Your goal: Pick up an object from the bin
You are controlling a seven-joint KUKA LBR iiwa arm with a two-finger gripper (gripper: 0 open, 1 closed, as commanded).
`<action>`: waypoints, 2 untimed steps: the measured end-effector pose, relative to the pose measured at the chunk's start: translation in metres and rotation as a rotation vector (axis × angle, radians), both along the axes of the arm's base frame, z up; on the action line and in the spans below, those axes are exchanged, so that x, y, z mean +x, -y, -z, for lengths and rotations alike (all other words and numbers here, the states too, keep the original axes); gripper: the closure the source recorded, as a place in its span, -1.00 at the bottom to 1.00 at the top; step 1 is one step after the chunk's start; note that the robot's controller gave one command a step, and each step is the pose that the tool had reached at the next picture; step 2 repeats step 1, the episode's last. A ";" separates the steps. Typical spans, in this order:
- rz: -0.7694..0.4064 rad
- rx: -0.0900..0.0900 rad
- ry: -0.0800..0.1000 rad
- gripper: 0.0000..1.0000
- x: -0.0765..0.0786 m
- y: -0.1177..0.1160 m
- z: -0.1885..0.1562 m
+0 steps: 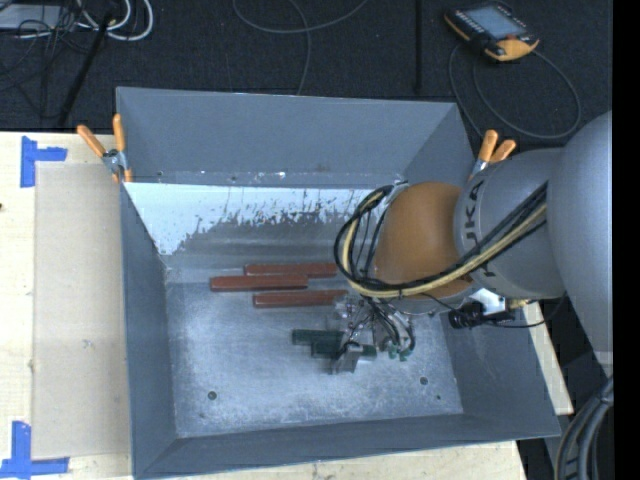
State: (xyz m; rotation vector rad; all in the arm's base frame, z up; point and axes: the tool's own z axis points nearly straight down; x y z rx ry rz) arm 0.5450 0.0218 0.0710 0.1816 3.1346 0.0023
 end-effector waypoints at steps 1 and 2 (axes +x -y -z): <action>-0.007 -0.001 -0.003 1.00 -0.009 -0.018 -0.198; -0.007 -0.001 -0.003 1.00 -0.009 -0.018 -0.198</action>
Offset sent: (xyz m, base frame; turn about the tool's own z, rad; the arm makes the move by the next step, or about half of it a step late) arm 0.0000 0.0000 0.0000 0.0000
